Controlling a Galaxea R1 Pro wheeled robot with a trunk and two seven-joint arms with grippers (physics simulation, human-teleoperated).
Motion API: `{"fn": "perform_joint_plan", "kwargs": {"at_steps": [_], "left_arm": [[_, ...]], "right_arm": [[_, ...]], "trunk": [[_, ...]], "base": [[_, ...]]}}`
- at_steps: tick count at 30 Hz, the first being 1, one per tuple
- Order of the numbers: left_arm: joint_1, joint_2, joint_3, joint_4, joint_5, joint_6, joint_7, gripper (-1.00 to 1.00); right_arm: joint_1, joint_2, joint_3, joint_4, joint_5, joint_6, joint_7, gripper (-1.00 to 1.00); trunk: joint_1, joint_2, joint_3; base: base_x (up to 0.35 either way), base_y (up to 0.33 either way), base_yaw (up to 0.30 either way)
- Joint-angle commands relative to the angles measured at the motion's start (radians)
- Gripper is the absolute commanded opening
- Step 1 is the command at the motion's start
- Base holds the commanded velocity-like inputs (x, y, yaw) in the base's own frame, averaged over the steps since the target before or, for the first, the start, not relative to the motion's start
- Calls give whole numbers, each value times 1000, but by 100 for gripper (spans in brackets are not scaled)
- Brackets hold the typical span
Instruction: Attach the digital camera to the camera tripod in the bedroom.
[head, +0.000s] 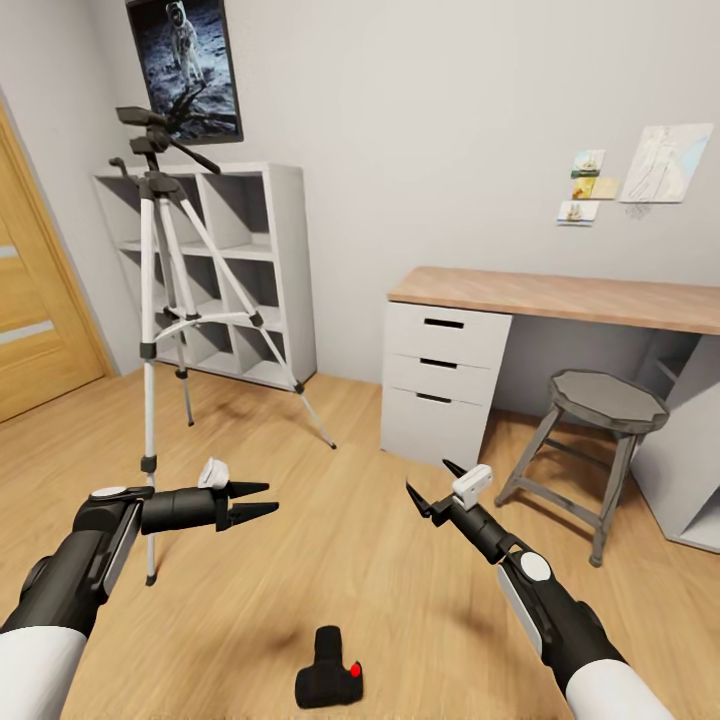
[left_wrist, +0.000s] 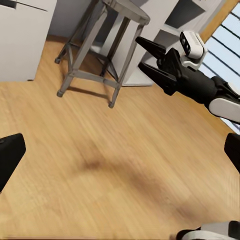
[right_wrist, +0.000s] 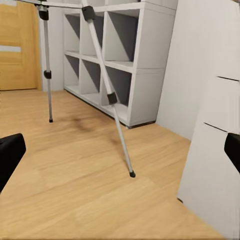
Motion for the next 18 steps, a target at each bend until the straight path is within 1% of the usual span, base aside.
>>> {"fn": "perform_joint_plan", "kwargs": {"at_steps": [1, 18], "left_arm": [[-1, 0, 0, 0, 1, 11, -3, 100], [-1, -1, 2, 0, 1, 11, 0, 100]], "right_arm": [[-1, -1, 2, 1, -3, -3, 2, 100], [-1, -1, 3, 1, -2, -3, 2, 100]], "trunk": [[0, -1, -5], [8, -5, -71]], "base": [[0, 0, 0], [0, 0, 0]]}}
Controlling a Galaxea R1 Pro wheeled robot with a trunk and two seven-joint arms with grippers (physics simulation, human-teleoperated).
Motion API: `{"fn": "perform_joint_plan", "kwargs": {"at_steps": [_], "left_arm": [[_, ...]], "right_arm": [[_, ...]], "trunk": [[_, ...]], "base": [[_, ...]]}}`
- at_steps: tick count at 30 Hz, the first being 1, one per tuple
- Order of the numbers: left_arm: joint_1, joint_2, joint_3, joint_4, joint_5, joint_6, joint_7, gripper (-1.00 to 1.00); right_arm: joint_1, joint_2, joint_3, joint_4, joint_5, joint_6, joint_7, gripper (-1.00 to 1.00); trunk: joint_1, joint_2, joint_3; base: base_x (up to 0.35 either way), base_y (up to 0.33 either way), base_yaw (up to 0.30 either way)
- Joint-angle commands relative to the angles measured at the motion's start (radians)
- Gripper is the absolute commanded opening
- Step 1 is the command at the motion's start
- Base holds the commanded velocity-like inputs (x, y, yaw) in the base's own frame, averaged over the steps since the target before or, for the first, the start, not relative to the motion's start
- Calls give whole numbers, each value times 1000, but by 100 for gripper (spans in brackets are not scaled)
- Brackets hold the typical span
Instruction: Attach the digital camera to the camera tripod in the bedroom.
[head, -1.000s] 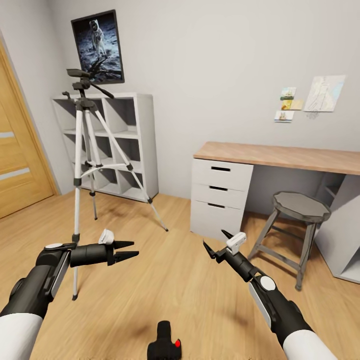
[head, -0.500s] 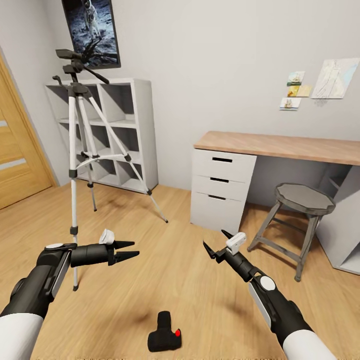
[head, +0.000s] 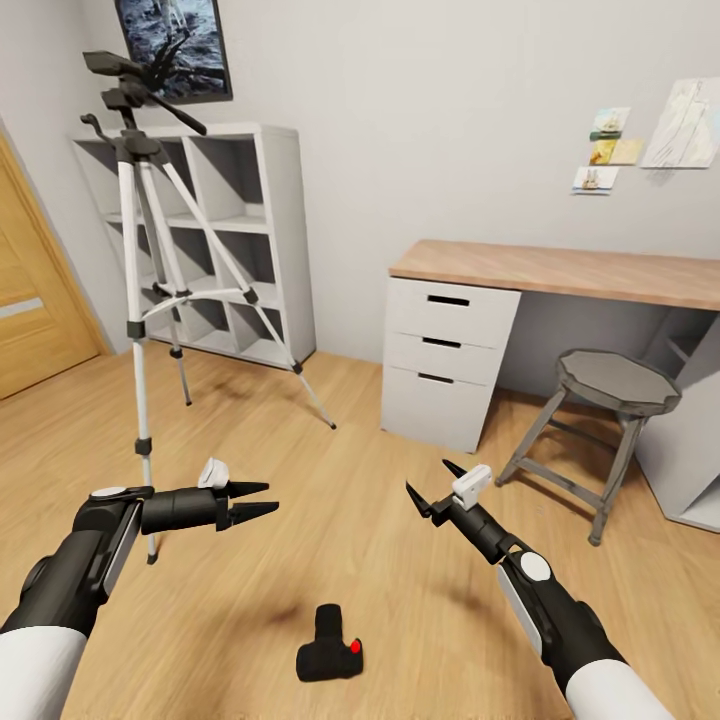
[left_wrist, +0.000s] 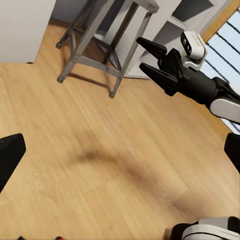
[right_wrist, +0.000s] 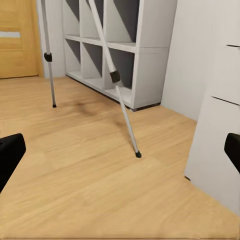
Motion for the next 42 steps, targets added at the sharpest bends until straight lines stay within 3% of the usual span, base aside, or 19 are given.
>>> {"fn": "perform_joint_plan", "kwargs": {"at_steps": [1, 18, 22, 23, 28, 36, 39, 42], "left_arm": [[0, 0, 0, 0, 1, 11, -3, 100], [0, -10, 2, 5, 0, 9, 8, 100], [0, -11, 4, 6, 0, 9, 28, 100], [0, -11, 4, 6, 0, 8, 56, 100], [0, -10, 6, 6, 0, -26, 101, 100], [0, -10, 6, 5, 0, -70, 108, 100], [0, -10, 6, 3, 0, -73, 109, 100], [0, -10, 7, 3, 0, -73, 109, 100]], "right_arm": [[-1, -1, 2, 1, -3, -3, 1, 100], [-1, 1, -4, -14, -4, -5, -21, 100], [-1, 4, -6, -59, -4, -5, -86, 100], [-1, 5, -6, -105, -4, -3, -156, 100], [-1, 7, -2, -158, -4, -4, -241, 100], [-1, 7, -3, -172, -4, -9, -255, 100], [0, 7, -7, -177, -14, -99, -252, 100], [2, 7, -7, -176, -30, -136, -252, 100]], "trunk": [[0, -1, -5], [8, -5, -71], [10, -6, -86], [10, -6, -90], [12, -7, -109], [16, -9, -140], [17, -10, -152], [19, -10, -163]], "base": [[0, 0, 0], [0, 0, 0], [0, 0, 0], [0, 0, 0], [0, 0, 0], [0, 0, 0], [0, 0, 0], [0, 0, 0]]}}
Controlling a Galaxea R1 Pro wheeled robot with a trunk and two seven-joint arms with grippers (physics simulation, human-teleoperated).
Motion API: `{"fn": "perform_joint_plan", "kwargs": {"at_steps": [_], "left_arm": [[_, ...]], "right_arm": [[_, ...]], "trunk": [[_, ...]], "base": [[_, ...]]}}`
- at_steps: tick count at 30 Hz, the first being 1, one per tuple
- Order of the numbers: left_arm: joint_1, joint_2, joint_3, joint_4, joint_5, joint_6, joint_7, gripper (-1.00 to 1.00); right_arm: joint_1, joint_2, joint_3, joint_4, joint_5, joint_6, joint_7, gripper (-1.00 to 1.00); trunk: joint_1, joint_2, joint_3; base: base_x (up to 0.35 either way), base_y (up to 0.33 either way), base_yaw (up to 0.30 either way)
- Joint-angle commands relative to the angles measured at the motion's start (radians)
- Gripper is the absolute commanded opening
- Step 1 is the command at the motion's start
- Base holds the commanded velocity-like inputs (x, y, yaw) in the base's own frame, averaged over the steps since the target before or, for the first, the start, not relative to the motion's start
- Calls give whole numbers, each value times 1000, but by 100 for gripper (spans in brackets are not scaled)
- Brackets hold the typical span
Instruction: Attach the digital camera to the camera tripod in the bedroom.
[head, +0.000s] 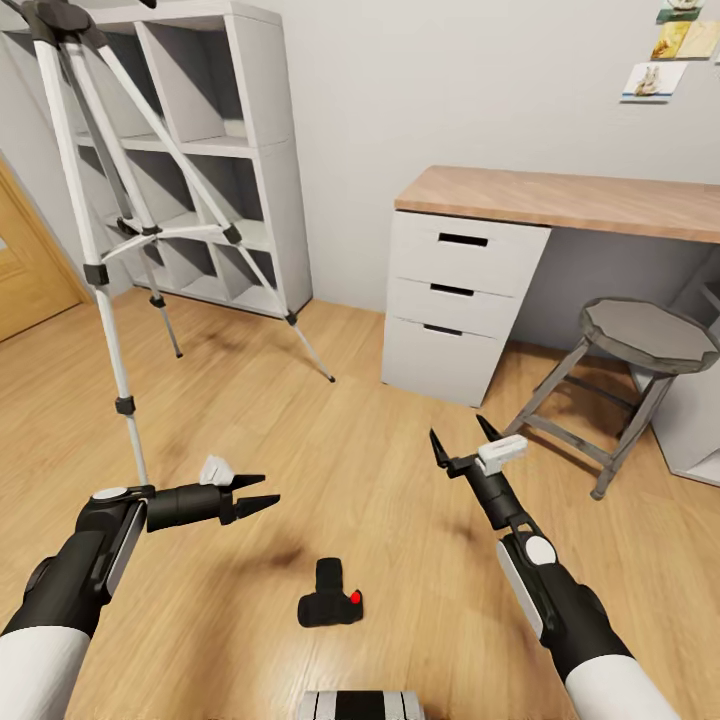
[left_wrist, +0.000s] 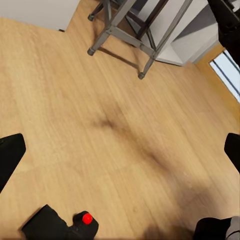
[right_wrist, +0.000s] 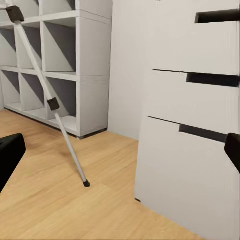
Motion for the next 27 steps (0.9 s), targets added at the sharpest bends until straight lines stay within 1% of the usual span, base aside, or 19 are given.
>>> {"fn": "perform_joint_plan", "kwargs": {"at_steps": [1, 6, 11, 27], "left_arm": [[0, 0, 1, 0, 1, 10, -4, 100], [0, 0, 2, -1, 1, 11, -4, 100], [0, 1, 2, -1, 1, 10, -4, 100], [0, 0, 2, -1, 1, 9, -2, 100]], "right_arm": [[0, -1, 1, 1, -26, -19, 4, 100], [1, -1, 2, 1, -79, -28, 2, 100], [1, -1, 5, 0, -87, -31, 7, 100], [2, -1, 7, 0, -90, -40, 9, 100]], "trunk": [[0, -1, -5], [2, -2, -24], [5, -3, -43], [12, -7, -105]], "base": [[0, 0, 0], [0, 0, 0], [0, 0, 0], [0, 0, 0]]}}
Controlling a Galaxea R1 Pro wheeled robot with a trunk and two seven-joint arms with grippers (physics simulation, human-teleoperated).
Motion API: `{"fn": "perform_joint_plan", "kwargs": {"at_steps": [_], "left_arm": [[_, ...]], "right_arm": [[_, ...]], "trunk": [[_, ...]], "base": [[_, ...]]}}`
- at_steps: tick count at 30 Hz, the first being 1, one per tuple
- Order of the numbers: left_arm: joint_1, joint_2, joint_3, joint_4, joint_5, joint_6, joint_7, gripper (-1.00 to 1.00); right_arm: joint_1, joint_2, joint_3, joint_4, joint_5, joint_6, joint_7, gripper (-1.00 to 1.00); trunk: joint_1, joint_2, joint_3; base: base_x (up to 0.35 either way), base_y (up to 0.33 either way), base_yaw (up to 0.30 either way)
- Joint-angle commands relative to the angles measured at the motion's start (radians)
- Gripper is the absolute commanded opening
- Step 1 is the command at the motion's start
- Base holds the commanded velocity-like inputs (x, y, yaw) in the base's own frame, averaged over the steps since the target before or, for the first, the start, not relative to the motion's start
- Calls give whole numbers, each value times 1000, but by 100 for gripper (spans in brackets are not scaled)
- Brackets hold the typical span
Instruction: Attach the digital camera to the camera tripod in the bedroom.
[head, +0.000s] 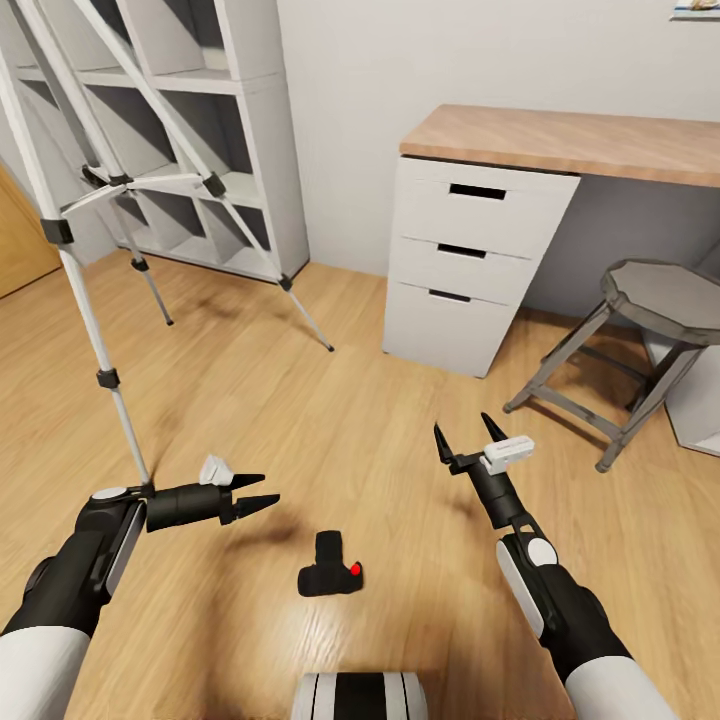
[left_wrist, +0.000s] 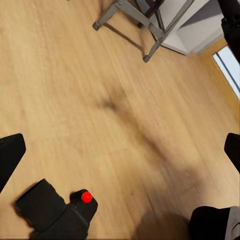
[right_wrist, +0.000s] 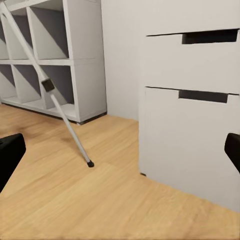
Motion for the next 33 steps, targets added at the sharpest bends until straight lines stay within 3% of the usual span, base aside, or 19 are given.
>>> {"fn": "perform_joint_plan", "kwargs": {"at_steps": [1, 19, 26, 33], "left_arm": [[0, 0, 1, 0, 1, 10, -4, 100], [0, -1, 0, -1, 1, 10, -3, 100], [0, 0, 48, -45, 1, 14, -11, 100], [0, 0, 66, -130, 1, 20, -15, 100]], "right_arm": [[-1, -1, 2, 1, -11, -2, 6, 100], [-1, -1, 2, 1, -10, -2, 7, 100], [0, -1, 2, 0, -9, -8, 7, 100], [1, -1, 2, 0, -9, -67, 6, 100]], "trunk": [[0, -1, -5], [8, -5, -74], [11, -6, -101], [15, -8, -128]], "base": [[0, 0, 0], [0, 0, 0], [0, 0, 0], [0, 0, 0]]}}
